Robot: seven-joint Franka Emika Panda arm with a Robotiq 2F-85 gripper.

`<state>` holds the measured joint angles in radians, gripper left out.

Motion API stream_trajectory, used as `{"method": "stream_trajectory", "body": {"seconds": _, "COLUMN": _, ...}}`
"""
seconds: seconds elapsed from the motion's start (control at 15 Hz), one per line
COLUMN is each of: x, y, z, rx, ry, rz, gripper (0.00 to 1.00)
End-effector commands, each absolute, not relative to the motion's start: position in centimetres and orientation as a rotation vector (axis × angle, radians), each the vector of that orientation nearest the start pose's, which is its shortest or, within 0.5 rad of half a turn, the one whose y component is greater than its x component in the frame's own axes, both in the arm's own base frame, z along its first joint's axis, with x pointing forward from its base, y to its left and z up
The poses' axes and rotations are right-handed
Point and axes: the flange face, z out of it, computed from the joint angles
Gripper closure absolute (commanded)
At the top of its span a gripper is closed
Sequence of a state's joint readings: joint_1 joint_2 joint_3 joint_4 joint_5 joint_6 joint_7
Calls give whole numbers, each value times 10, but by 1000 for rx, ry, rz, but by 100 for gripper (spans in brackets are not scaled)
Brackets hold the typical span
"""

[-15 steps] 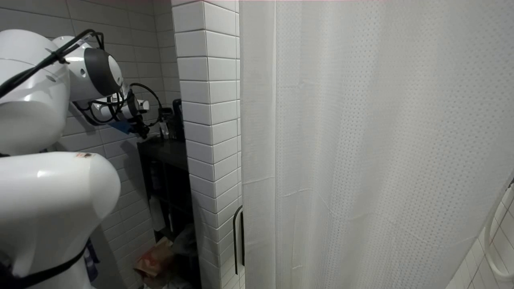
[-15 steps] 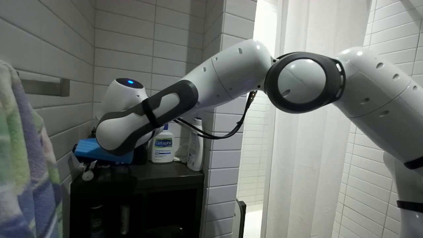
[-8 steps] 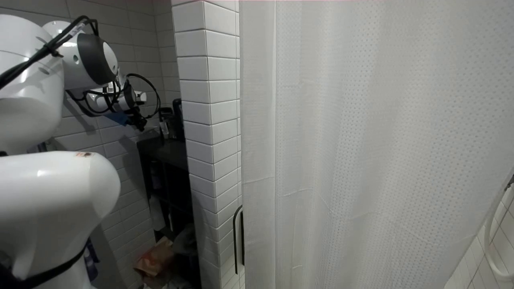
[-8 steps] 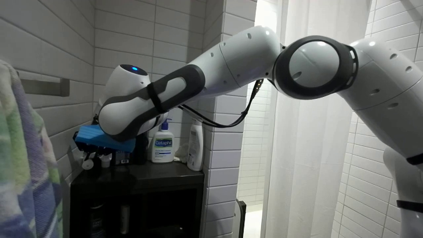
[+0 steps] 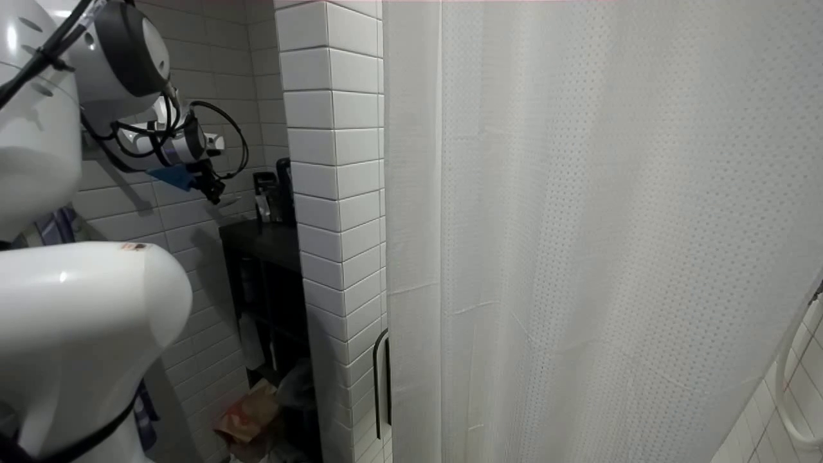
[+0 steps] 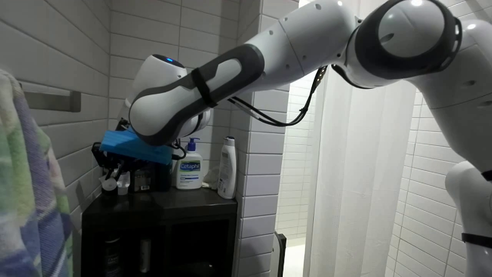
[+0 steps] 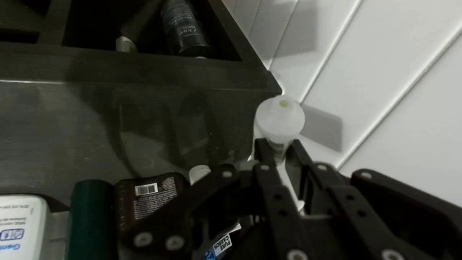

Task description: Put the white tube on the top shelf.

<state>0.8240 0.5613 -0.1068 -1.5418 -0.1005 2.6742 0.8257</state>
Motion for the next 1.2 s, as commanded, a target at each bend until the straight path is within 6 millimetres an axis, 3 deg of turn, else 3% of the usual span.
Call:
{"method": "stream_trajectory", "body": {"seconds": 0.0, "x": 515, "y": 477, "z": 416, "rx": -2779, "ry": -51, "rz": -675, "gripper": 96}}
{"method": "stream_trajectory", "body": {"seconds": 0.53, "x": 459, "y": 434, "z": 449, "rx": -2849, "ry": -68, "rz": -555, "gripper": 96}}
{"method": "stream_trajectory", "body": {"seconds": 0.87, "x": 437, "y": 400, "z": 465, "rx": -2888, "ry": -26, "rz": -485, "gripper": 96}}
{"method": "stream_trajectory", "body": {"seconds": 1.13, "x": 429, "y": 374, "z": 464, "rx": -2930, "ry": 32, "rz": -387, "gripper": 96}}
